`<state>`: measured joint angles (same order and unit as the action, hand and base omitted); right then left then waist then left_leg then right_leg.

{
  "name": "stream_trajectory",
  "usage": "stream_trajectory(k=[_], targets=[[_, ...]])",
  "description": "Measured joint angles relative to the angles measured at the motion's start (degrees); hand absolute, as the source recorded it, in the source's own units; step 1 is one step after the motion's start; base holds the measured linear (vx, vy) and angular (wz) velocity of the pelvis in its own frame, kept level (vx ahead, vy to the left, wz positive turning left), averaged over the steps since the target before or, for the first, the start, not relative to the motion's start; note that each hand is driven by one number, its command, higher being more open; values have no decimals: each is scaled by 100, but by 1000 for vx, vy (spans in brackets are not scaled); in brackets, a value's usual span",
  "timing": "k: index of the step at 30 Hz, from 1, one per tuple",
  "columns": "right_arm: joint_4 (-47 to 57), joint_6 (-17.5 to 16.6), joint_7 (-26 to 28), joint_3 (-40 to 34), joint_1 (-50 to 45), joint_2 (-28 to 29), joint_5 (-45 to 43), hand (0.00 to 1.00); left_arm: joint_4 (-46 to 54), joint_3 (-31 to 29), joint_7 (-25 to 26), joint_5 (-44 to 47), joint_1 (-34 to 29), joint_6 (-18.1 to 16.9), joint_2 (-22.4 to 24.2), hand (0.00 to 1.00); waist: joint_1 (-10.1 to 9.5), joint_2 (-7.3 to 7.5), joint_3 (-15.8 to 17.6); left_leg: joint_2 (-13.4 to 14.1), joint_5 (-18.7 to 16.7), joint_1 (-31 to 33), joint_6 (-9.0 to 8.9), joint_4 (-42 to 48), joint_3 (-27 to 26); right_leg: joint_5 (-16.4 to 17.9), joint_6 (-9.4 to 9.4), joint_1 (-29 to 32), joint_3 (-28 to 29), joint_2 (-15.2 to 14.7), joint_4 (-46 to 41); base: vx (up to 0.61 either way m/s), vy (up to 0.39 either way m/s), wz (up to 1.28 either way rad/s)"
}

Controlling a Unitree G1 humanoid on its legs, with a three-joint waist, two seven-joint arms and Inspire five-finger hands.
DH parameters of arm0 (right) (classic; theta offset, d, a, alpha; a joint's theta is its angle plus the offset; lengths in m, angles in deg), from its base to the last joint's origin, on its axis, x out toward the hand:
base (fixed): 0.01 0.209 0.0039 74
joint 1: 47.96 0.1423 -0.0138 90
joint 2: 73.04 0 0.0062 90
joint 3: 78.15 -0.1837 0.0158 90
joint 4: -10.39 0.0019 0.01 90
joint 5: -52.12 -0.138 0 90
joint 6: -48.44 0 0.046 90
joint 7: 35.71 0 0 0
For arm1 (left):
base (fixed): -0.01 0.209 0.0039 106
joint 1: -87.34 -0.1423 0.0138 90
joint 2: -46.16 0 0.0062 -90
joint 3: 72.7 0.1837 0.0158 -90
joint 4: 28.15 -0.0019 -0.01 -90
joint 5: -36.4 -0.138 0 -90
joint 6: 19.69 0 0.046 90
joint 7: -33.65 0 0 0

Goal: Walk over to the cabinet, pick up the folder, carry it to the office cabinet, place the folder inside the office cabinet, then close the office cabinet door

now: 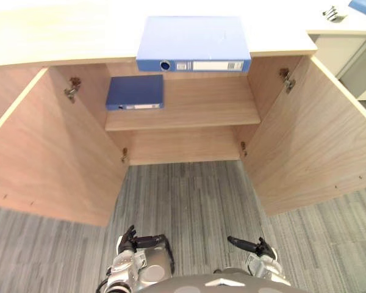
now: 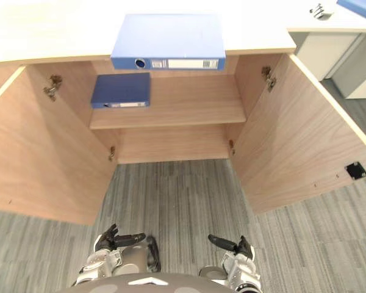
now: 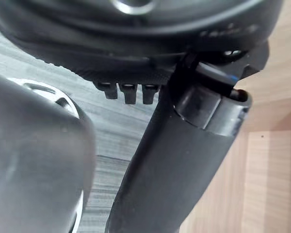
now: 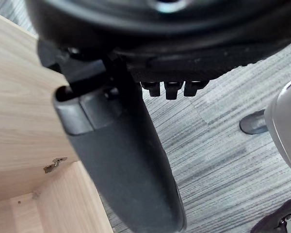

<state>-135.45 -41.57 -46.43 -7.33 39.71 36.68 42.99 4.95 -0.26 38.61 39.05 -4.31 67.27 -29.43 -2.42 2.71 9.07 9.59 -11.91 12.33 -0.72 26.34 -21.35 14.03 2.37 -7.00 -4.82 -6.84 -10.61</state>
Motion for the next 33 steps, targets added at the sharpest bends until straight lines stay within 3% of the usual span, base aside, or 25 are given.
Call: stream_trajectory(k=[3,5,7,8,11,12,13,14,15,17,18,20,21,22,26,27,28,30,33], targets=[[-10,23,59,10,-7,35,11,100,-179,-80,-8,1,-20,16,-32,100,-36,46,-52,-113,-200,-605,192,-77,-354,-41,91,238,156,-232,-1119,349,240,-69],[111,20,69,4,34,21,20,100,-251,71,-16,4,-32,65,-24,100,7,-62,-84,-189,-404,-1012,161,-350,-355,-414,545,1030,218,-367,-2850,347,269,-28],[133,2,112,14,82,26,56,100,-315,147,-26,7,-15,110,-81,100,51,-31,-71,-271,-494,-1387,123,-610,-340,-79,455,1712,150,-457,-4092,399,151,-1],[144,-29,110,9,101,19,75,100,-318,147,-23,8,-28,114,-74,100,63,-41,-68,-299,-490,-1695,118,-858,-326,171,219,1914,-49,-440,-4239,335,-14,10],[252,-72,139,18,126,22,230,100,-369,147,-24,9,-111,116,-38,100,153,-132,-66,-149,-470,-2192,82,-1154,-281,527,-46,2436,-559,-202,-3625,368,-129,18],[260,-72,140,18,140,21,230,100,-371,149,-24,9,-119,115,-33,100,170,-142,-69,-109,-456,-2239,47,-1168,-253,516,-50,2552,-594,-132,-3323,404,-223,34],[259,-67,142,44,131,25,229,100,-381,157,-39,10,-142,114,-68,100,202,-80,-92,-133,-427,-2333,-154,-1248,-148,69,-62,2624,-562,-46,-2256,437,-241,34],[165,-36,170,35,179,-102,236,100,-502,149,-35,13,-126,112,-5,100,203,-237,-108,-40,-442,-2447,-369,-1374,19,-333,-338,2537,-624,103,-2142,517,-271,28],[143,-33,167,24,188,-181,237,100,-528,139,-21,12,-115,115,76,100,175,-337,-143,22,-379,-2426,-376,-1435,97,-302,-387,2533,-628,173,-2104,424,-212,13],[71,19,143,-41,191,-274,227,100,-502,130,-62,-12,-97,94,196,100,156,-442,-130,80,77,-2437,-460,-1448,284,-151,-533,2340,-805,191,-2032,357,-225,25],[33,21,137,-40,189,-291,227,100,-500,98,-66,-15,-76,101,191,100,177,-440,-95,128,183,-2425,-458,-1280,341,-125,-534,2159,-884,189,-1923,373,-289,70],[-10,56,125,25,116,-339,224,100,-397,5,-88,-18,-27,100,163,100,253,-363,37,444,261,-1898,-517,229,500,-67,-478,1495,-1109,189,-1410,220,-206,68],[-16,52,107,28,115,-336,221,100,-284,-15,-83,-17,-29,91,172,100,204,-347,51,655,58,-1405,-515,1218,416,-65,-479,1290,-1163,204,-1247,103,-105,28],[-33,49,103,26,129,-329,218,100,-243,-32,-83,-14,-25,84,179,100,188,-356,47,741,-25,-1181,-439,1529,283,-65,-480,1173,-1214,204,-1153,106,-71,11],[-116,102,96,8,145,-304,200,100,-173,-29,-52,-13,-19,53,200,100,103,-362,42,770,-135,-785,-269,601,-166,-88,-377,884,-1197,185,-897,85,79,-4],[-116,105,75,7,144,-305,196,100,-190,-31,-47,-14,4,65,195,100,108,-372,31,656,105,-781,-220,-72,-163,-88,-277,856,-1177,163,-894,97,202,-6],[-124,105,63,0,148,-306,196,100,-196,-34,-45,-11,2,66,199,100,104,-413,2,557,315,-803,-283,-518,-170,-90,-199,880,-1125,157,-900,146,260,-5],[-128,118,62,-1,127,-214,197,100,-210,-36,-38,-8,-17,68,107,100,106,-208,-109,258,480,-963,-245,-979,-208,-199,-9,884,-1046,41,-704,153,189,-1],[-125,115,67,-2,92,-130,203,100,-254,-36,-37,-3,-33,85,65,100,103,-139,-154,11,536,-1260,-183,-1333,-314,-374,138,583,-1019,-97,-295,118,193,-5]])
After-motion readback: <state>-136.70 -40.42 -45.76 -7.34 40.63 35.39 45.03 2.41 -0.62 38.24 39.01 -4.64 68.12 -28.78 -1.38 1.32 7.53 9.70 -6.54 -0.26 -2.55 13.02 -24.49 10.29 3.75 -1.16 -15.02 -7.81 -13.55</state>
